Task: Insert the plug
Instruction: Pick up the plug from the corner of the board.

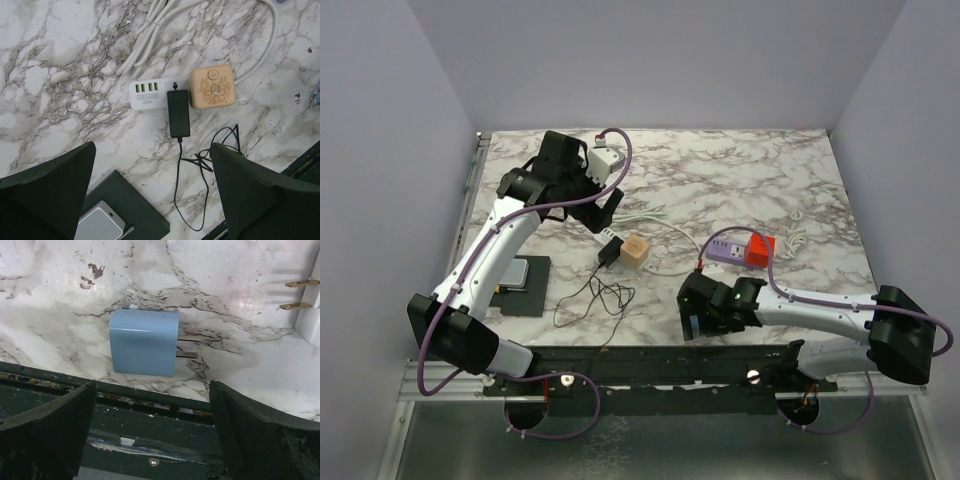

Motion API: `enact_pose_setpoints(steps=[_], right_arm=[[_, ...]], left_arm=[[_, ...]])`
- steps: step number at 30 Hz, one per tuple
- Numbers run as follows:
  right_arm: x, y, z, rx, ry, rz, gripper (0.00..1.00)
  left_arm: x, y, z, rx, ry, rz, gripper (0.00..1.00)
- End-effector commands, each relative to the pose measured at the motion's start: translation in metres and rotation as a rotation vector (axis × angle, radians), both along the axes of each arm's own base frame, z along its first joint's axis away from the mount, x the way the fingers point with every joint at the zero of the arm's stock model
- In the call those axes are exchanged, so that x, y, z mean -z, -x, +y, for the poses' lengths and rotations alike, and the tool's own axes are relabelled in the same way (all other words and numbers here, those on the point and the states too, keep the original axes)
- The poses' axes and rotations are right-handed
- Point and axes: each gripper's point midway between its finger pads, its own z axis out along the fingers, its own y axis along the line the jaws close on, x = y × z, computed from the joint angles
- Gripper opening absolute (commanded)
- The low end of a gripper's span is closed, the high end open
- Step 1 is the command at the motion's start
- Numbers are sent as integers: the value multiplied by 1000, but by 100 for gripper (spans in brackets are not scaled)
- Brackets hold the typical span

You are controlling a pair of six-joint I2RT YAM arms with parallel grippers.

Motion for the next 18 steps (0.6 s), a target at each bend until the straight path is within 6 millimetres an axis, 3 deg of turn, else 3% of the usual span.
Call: enact_pose_setpoints(steps=[1,6,12,14,17,18], right_arm=[[4,-11,10,29,-36,-53,100],[11,-23,28,-2,-59,-89,88],[18,-34,26,-7,-3,-124,75],[16,-40,22,-6,18,-157,62],[10,-50,21,-16,39,-211,26],[8,-53,22,-32,43,-223,19]], left_arm=[[-10,3,3,6,6,-27,99],[-8,2,7,-7,-14,-27,99],[-7,4,8,-4,-23,-20,99],[-6,6,6,9,-14,-15,99],[-4,13,0,38,16,4,99],[-2,16,-3,53,30,14,99]])
